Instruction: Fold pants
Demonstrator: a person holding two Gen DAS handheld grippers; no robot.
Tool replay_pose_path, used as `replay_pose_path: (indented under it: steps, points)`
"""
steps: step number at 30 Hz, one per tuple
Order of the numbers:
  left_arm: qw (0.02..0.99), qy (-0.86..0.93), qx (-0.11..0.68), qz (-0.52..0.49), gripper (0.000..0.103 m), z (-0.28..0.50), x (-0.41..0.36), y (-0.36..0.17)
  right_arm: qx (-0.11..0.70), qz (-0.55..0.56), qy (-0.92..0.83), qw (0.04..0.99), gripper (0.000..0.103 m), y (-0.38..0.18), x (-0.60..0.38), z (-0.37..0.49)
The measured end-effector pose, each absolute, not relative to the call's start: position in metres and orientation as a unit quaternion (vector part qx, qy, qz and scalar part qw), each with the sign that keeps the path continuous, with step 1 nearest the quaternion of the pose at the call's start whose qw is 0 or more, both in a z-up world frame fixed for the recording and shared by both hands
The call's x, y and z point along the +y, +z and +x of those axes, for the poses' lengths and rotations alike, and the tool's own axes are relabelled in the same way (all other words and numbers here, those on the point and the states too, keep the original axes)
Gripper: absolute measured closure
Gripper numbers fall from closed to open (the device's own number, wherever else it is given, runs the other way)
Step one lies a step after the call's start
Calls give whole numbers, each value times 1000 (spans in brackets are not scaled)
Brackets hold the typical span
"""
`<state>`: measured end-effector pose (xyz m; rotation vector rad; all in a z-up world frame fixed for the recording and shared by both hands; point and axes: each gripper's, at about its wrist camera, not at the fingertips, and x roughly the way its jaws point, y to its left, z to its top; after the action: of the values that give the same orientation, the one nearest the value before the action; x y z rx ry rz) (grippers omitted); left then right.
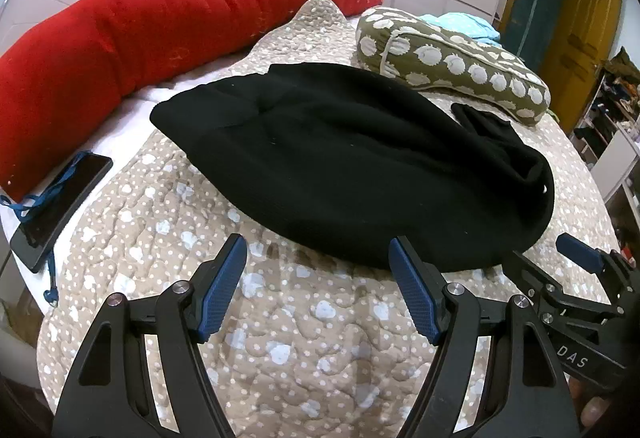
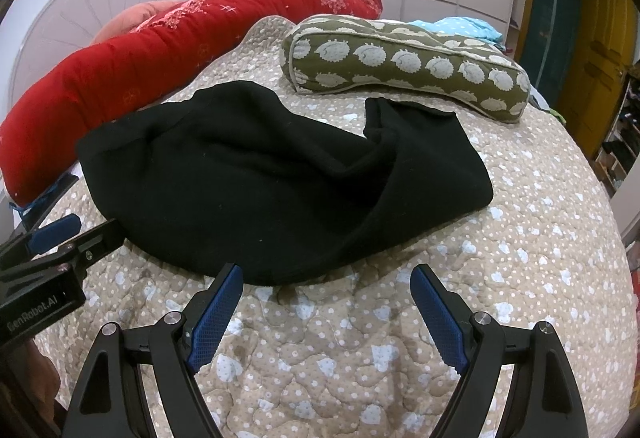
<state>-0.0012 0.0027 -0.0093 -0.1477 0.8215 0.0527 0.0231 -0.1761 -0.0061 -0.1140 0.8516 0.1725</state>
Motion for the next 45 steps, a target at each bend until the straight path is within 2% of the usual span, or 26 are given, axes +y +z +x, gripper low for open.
replay_pose_path:
  steps: [9, 20, 25, 31, 34, 36, 37, 38, 39, 40, 43, 45]
  points:
    - [911, 39, 401, -85, 29, 6, 24, -9, 405, -61, 86, 908, 18, -6, -174, 27]
    - [896, 84, 408, -157, 29, 29, 83, -11, 403, -29, 65, 912, 18, -6, -187, 43]
    - [884, 95, 418, -188, 27, 42, 101, -20, 376, -26, 40, 925, 18, 0, -202, 40]
    - [870, 90, 441, -200, 27, 67, 100, -37, 411, 14, 34, 911, 18, -18, -223, 59]
    - [870, 81, 449, -186, 27, 78, 90, -45, 421, 46, 62, 904, 29, -27, -231, 65]
    - [875, 72, 445, -174, 27, 84, 84, -48, 426, 68, 88, 898, 48, -32, -232, 69]
    - [877, 67, 443, -173, 32, 85, 82, -49, 425, 73, 95, 897, 52, -34, -232, 71]
    - [878, 63, 442, -176, 41, 87, 81, -49, 425, 78, 100, 896, 59, -35, -231, 73]
    - [878, 57, 440, -180, 63, 89, 81, -49, 423, 83, 107, 896, 65, -35, -230, 74]
    - [877, 48, 440, -185, 78, 90, 81, -48, 421, 86, 114, 896, 69, -34, -230, 73]
    - [880, 40, 437, -185, 89, 88, 76, -41, 415, 94, 129, 896, 84, -27, -227, 68]
    - [884, 30, 429, -184, 91, 78, 71, -31, 405, 99, 136, 899, 91, -19, -230, 60]
